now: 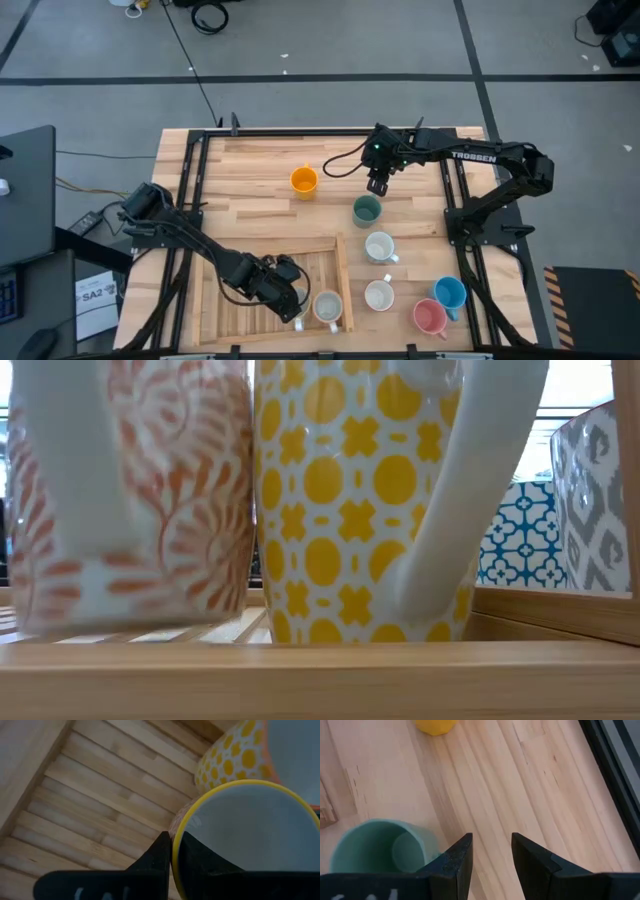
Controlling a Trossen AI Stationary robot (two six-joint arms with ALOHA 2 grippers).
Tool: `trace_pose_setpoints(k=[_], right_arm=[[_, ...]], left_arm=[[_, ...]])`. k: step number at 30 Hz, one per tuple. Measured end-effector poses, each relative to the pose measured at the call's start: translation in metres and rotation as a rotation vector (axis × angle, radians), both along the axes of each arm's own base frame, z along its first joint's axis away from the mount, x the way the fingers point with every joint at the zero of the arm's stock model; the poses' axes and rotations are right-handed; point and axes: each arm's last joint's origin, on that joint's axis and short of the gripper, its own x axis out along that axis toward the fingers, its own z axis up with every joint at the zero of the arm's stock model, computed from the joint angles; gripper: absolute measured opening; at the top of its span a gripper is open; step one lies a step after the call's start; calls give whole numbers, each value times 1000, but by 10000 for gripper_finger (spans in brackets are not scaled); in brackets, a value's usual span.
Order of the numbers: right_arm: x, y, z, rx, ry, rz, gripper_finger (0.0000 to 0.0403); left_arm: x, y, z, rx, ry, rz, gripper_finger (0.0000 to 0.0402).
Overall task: Place coffee mugs
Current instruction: Put the orange mug on the shelf
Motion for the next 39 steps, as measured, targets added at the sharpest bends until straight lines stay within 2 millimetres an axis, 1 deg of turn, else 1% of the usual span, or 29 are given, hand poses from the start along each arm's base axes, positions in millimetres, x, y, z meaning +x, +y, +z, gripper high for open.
trace_pose_setpoints(k=[8, 14, 19, 26, 39], right_arm=[[0, 0, 0, -1, -2, 0, 142], [1, 0, 0, -6, -6, 6, 142], [1, 0, 0, -7, -8, 6, 142], [1, 0, 0, -7, -8, 7, 142], [1, 0, 0, -7, -8, 7, 142]], left_arm=[[2, -2, -4, 2, 6, -4, 32], [2, -2, -5, -11, 20, -14, 39], [2, -2, -5, -13, 29, -52, 42], [1, -2, -4, -14, 34, -67, 35], [-1, -3, -3, -49, 54, -88, 34]])
